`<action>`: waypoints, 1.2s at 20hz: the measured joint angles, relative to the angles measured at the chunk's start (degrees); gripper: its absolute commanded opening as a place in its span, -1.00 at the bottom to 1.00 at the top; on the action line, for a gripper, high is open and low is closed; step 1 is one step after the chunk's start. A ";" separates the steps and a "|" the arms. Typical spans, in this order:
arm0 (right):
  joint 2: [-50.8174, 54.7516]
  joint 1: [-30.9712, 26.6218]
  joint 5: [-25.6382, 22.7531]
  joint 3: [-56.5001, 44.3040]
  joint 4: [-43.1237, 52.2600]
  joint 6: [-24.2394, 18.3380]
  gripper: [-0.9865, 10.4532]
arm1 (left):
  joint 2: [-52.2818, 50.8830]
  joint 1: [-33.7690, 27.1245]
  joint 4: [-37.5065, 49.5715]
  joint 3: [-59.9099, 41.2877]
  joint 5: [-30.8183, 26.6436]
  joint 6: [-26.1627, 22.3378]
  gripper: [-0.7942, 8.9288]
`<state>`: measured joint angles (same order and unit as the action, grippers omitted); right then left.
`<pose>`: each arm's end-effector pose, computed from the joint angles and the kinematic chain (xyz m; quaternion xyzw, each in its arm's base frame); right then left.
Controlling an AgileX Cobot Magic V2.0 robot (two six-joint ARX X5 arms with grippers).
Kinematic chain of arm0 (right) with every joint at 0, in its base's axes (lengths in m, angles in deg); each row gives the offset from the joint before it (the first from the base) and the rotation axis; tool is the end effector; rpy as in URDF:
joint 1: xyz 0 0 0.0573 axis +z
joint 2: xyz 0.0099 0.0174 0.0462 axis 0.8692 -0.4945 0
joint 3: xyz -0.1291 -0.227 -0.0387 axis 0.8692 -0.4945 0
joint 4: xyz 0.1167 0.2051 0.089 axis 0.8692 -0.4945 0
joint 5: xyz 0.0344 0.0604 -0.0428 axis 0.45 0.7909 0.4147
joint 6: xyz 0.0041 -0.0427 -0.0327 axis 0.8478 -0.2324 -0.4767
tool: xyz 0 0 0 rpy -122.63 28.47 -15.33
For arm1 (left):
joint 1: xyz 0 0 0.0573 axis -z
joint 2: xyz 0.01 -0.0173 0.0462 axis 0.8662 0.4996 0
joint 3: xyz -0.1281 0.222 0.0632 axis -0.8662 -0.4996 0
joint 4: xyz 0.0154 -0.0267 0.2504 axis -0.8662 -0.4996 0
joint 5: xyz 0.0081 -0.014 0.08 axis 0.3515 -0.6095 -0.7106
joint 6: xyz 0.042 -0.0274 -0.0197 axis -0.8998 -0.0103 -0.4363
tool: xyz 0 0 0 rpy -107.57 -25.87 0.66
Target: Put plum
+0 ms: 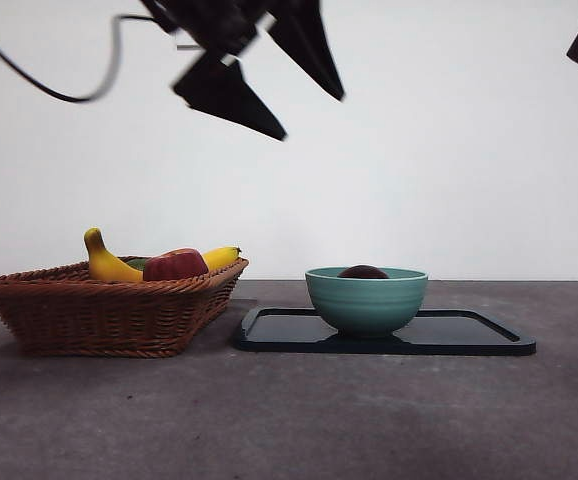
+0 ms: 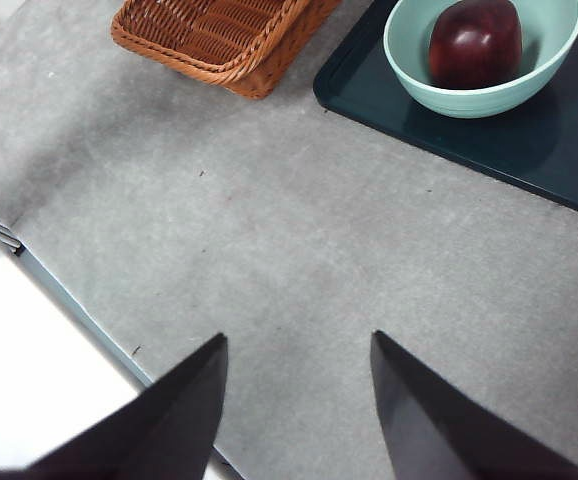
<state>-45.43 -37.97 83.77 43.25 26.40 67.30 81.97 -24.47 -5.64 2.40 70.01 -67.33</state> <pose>0.1053 0.0568 0.2804 0.0578 0.3733 0.3581 0.8538 0.2966 -0.2231 0.3193 0.0343 0.3510 -0.4179 0.8373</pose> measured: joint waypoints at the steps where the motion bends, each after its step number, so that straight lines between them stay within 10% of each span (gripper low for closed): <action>1: 0.00 0.00 0.00 0.02 0.02 0.00 -0.43 | 2.78 0.00 -0.04 2.49 0.00 -0.31 -0.01; 24: 0.00 0.00 0.00 0.02 -0.11 0.00 -0.43 | 27.85 2.12 5.27 12.98 -4.92 -7.78 -0.01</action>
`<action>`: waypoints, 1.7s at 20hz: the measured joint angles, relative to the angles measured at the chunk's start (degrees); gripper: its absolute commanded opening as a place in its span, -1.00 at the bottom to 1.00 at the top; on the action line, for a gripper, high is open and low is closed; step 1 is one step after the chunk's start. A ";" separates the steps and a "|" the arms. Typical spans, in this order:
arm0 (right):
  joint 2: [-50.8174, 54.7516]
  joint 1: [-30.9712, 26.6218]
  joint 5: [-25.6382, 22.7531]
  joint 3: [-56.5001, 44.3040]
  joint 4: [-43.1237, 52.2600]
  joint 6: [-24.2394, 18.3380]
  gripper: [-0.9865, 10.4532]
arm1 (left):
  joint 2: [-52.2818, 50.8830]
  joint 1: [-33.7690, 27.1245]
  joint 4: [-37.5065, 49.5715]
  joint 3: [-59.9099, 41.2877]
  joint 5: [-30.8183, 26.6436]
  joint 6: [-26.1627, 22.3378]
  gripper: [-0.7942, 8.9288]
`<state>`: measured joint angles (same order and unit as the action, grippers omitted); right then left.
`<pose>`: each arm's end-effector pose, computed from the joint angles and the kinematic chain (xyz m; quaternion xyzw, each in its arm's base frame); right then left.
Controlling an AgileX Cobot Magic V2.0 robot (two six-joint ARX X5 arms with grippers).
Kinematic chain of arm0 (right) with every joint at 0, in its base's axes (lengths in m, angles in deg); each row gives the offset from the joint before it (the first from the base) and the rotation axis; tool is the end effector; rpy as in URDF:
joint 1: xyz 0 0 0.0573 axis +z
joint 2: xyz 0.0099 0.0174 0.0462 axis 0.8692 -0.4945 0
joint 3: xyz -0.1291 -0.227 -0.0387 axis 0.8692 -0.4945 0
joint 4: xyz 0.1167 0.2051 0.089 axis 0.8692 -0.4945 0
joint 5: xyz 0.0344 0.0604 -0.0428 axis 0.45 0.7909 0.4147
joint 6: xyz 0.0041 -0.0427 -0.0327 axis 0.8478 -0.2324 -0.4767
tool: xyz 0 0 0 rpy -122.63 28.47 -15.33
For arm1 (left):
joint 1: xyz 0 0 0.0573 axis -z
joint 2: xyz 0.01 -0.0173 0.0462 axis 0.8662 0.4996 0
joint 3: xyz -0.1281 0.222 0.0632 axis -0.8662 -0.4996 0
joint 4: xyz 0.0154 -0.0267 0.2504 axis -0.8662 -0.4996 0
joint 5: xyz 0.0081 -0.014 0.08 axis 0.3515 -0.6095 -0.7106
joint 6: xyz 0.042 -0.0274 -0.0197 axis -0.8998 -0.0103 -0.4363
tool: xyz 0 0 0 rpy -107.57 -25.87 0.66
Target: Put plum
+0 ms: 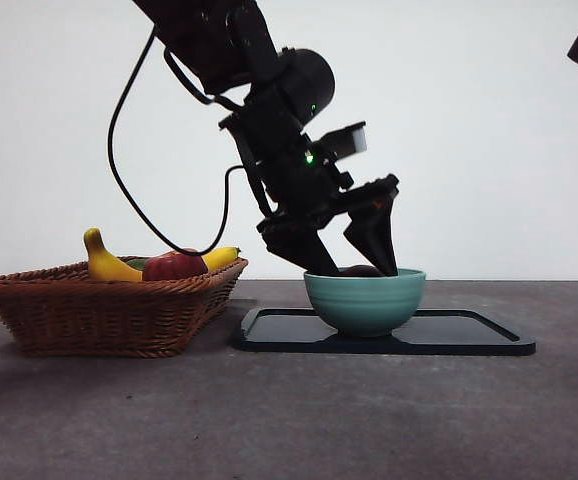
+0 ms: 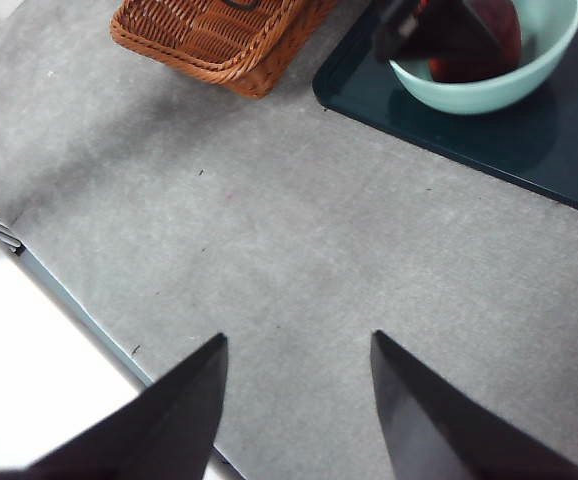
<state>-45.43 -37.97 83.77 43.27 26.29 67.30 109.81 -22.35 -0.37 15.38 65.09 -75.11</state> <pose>0.1052 0.0567 0.2803 0.0578 0.3741 0.3580 0.8536 0.3720 -0.2957 0.1996 0.1272 0.3950 -0.4097 0.8124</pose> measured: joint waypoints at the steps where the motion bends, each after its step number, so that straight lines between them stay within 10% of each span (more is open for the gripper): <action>1: 0.00 0.00 0.00 0.00 0.00 0.00 -0.43 | 0.17 0.15 -0.02 0.00 -0.17 -0.17 -0.01; 34: 0.00 0.00 -0.22 0.00 -0.79 -0.02 -0.43 | -10.38 1.20 -5.75 1.68 -4.94 -4.37 -0.39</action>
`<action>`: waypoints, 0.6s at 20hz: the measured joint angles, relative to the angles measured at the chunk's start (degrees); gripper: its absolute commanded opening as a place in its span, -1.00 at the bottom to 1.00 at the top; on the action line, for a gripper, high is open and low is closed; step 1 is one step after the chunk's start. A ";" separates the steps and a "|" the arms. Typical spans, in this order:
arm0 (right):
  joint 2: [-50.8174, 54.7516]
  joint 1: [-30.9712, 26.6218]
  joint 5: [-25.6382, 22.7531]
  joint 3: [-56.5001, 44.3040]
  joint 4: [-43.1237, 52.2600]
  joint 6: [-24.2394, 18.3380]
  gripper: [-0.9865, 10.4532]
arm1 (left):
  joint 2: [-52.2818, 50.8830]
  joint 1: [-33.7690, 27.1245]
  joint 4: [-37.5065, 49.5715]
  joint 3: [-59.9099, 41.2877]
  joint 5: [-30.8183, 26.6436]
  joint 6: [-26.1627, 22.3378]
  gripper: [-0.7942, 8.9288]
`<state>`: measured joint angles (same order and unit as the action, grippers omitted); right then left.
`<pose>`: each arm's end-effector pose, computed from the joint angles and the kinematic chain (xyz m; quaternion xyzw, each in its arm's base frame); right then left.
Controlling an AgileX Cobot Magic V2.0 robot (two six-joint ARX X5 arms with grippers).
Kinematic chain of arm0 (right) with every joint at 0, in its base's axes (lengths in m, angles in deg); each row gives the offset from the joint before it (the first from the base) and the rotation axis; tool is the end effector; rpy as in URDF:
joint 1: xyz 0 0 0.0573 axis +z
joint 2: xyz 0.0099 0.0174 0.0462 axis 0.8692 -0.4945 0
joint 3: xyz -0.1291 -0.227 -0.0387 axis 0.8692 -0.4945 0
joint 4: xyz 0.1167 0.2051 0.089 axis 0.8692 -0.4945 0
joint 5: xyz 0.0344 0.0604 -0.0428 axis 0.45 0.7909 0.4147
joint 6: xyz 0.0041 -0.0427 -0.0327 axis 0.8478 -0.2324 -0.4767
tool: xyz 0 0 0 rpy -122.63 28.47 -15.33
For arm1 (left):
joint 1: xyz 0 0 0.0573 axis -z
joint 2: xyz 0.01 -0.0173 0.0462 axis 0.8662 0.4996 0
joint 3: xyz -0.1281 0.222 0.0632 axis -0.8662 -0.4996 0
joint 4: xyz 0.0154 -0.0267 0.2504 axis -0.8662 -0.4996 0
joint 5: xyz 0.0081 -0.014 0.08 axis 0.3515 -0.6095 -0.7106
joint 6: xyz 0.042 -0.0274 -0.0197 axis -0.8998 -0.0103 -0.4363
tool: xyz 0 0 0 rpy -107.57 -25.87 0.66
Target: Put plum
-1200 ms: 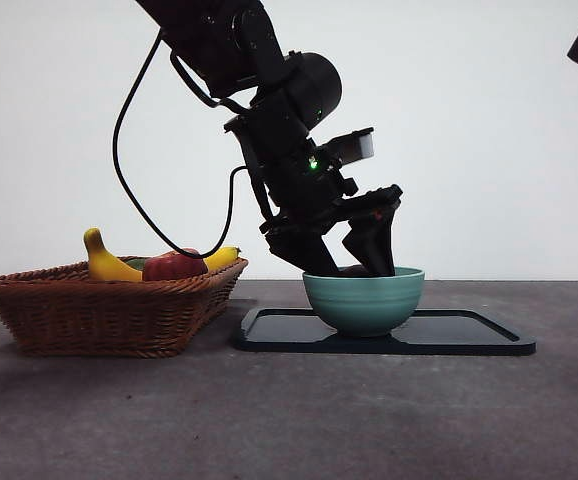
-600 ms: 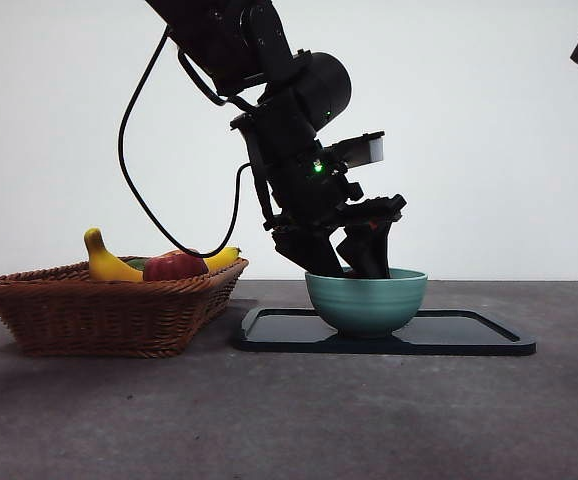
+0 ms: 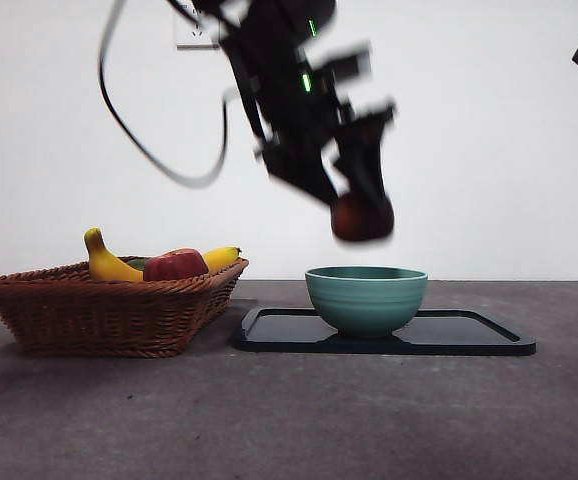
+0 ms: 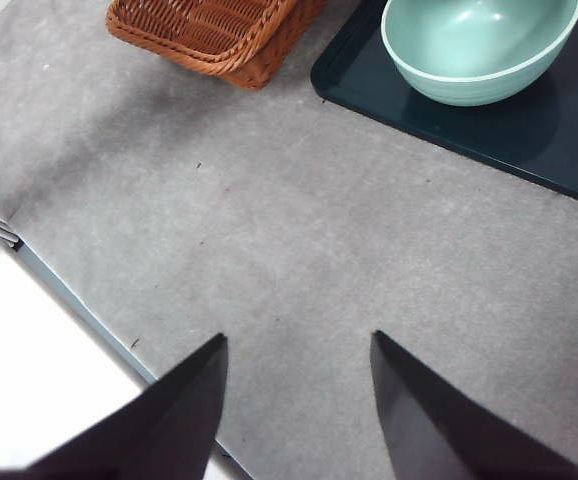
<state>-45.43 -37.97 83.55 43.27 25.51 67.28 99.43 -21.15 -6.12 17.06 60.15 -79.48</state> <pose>0.1045 0.0563 0.2793 0.0571 0.3802 0.3551 0.8521 0.3447 -0.2834 0.2820 0.1696 0.3267 -0.4018 0.8385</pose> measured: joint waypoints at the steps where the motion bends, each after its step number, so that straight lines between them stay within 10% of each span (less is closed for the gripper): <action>1: 0.00 0.00 0.00 0.00 0.00 0.00 -0.43 | -2.62 -0.42 -0.66 0.00 -0.02 0.02 -0.39; 12: 0.00 0.00 0.00 0.00 0.00 0.00 -0.43 | -29.79 -11.34 -19.21 0.42 0.37 3.45 -0.38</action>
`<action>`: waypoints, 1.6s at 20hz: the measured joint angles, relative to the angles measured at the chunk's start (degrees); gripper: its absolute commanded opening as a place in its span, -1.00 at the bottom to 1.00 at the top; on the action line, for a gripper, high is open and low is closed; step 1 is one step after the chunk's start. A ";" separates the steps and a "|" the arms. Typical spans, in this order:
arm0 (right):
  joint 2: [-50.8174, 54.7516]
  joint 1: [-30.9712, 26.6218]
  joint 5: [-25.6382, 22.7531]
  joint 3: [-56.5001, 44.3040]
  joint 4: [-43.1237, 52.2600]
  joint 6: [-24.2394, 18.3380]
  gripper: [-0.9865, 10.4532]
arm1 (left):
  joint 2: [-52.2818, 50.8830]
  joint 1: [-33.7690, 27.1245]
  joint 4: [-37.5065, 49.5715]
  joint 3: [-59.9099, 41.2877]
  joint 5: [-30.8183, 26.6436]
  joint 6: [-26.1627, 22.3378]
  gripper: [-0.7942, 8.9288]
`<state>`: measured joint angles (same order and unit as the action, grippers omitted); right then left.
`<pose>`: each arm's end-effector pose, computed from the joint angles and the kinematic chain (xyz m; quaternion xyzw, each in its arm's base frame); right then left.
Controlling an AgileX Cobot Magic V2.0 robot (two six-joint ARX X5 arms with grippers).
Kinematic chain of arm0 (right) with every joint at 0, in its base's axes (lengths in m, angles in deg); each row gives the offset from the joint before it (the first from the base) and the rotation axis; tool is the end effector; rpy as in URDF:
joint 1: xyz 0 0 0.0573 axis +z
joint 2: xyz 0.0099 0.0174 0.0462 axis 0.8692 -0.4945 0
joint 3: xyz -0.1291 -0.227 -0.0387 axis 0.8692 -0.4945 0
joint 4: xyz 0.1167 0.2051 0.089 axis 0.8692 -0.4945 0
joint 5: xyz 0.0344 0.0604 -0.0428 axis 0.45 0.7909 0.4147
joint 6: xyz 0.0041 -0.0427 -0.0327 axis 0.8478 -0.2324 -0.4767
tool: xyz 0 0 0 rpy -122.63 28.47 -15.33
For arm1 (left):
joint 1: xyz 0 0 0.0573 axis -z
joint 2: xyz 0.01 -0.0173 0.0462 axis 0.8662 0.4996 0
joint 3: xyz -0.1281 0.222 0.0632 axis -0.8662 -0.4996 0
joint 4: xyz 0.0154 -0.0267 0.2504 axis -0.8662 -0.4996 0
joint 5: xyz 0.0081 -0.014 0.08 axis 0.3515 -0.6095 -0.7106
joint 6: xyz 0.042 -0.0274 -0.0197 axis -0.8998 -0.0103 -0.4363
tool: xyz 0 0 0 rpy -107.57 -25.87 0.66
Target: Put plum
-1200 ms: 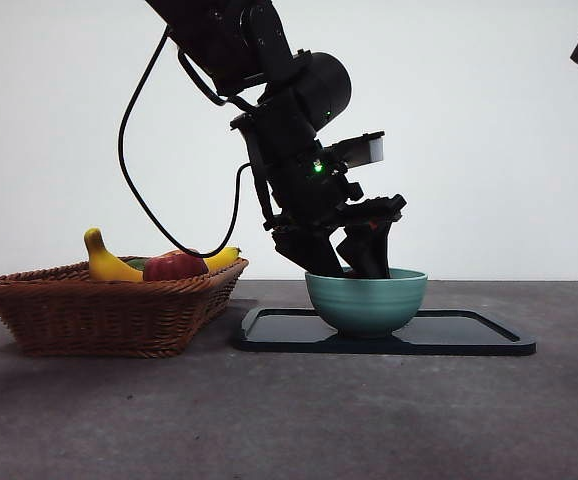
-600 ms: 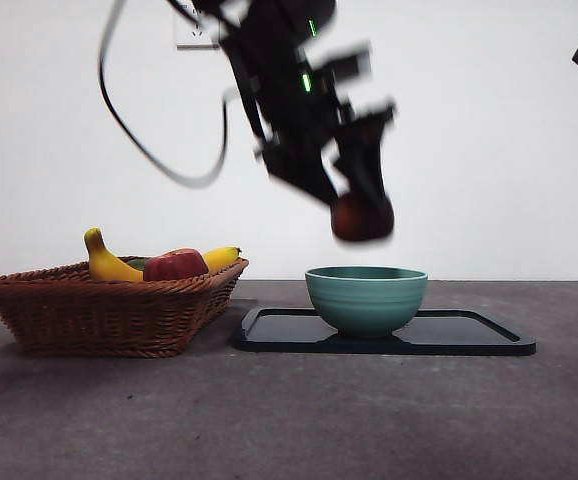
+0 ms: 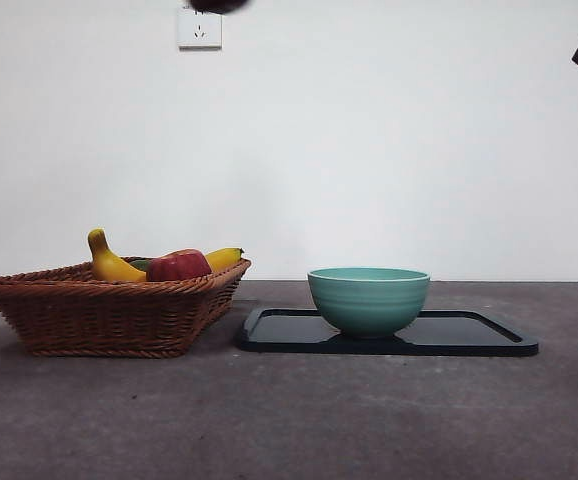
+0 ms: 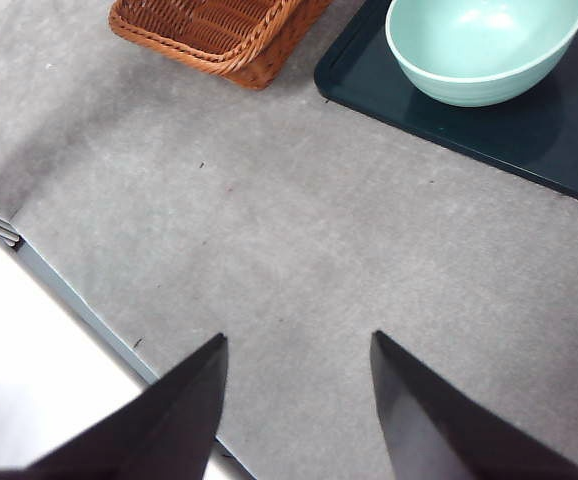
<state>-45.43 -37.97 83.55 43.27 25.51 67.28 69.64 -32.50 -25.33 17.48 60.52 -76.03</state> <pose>0.1045 0.0563 0.2793 0.0571 0.3802 0.3551 0.8521 0.2531 -0.1369 0.4429 0.0958 0.2615 -0.3143 0.9076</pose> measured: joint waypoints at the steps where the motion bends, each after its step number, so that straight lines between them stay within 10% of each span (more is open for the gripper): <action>1: 0.00 0.00 0.00 0.00 0.00 0.00 -0.43 | -1.07 -1.29 -1.86 -0.31 0.02 0.04 -0.38; 16: 0.00 0.00 -0.02 0.00 0.02 0.00 -0.43 | -5.84 -9.40 23.43 -40.52 0.24 0.22 -0.39; 28: 0.00 0.00 -0.02 0.00 0.02 0.00 -0.43 | 10.47 -10.56 33.51 -42.25 -3.32 -0.24 -0.38; 32: 0.00 0.00 -1.16 0.00 0.02 0.00 -0.43 | 10.80 -10.60 32.17 -42.25 -3.43 -0.17 -0.05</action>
<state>-45.43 -37.97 82.39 43.27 25.53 67.28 80.44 -43.10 6.84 -24.77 57.09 -76.20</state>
